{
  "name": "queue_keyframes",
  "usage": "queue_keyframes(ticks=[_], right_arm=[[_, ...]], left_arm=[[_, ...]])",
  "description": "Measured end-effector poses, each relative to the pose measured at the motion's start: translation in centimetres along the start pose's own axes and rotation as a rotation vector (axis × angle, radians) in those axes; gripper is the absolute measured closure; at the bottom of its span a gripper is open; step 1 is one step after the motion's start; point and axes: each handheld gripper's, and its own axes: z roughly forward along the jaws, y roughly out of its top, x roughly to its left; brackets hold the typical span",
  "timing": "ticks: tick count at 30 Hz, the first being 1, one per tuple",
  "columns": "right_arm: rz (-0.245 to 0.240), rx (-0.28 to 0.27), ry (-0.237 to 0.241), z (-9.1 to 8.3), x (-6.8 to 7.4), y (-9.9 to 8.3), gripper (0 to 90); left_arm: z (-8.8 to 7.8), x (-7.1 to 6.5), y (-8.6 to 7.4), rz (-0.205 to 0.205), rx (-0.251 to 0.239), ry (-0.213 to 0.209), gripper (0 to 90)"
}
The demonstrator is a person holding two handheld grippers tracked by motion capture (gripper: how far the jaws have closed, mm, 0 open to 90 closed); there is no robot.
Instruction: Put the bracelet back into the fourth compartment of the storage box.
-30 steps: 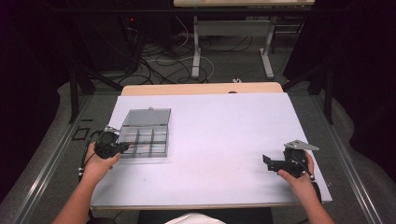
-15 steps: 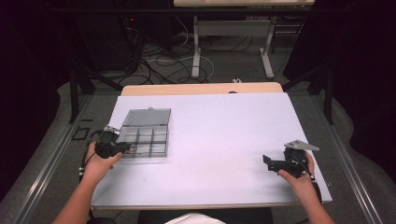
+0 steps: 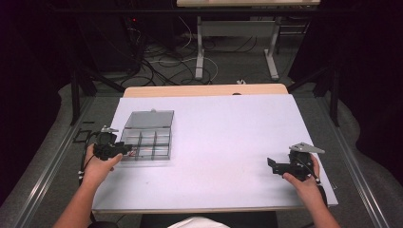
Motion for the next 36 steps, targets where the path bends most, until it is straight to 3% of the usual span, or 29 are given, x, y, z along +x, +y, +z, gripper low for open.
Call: queue_keyframes(ticks=[3,23,28,36], right_arm=[[0.0,0.002,-0.001,0.0,0.0,0.0,0.0],[0.0,0.003,0.006,0.0,0.0,0.0,0.0],[-0.001,0.003,0.006,0.0,0.0,0.0,0.0],[-0.005,0.002,0.006,0.0,0.0,0.0,0.0]], left_arm=[[-0.1,0.0,0.0,-0.007,-0.018,0.013,57.5],[-0.8,-0.1,0.5,-0.068,-0.058,-0.02,46.7],[-0.9,-0.2,0.5,-0.08,-0.08,-0.003,44.7],[-1.2,0.1,0.6,-0.093,-0.131,0.046,33.5]])
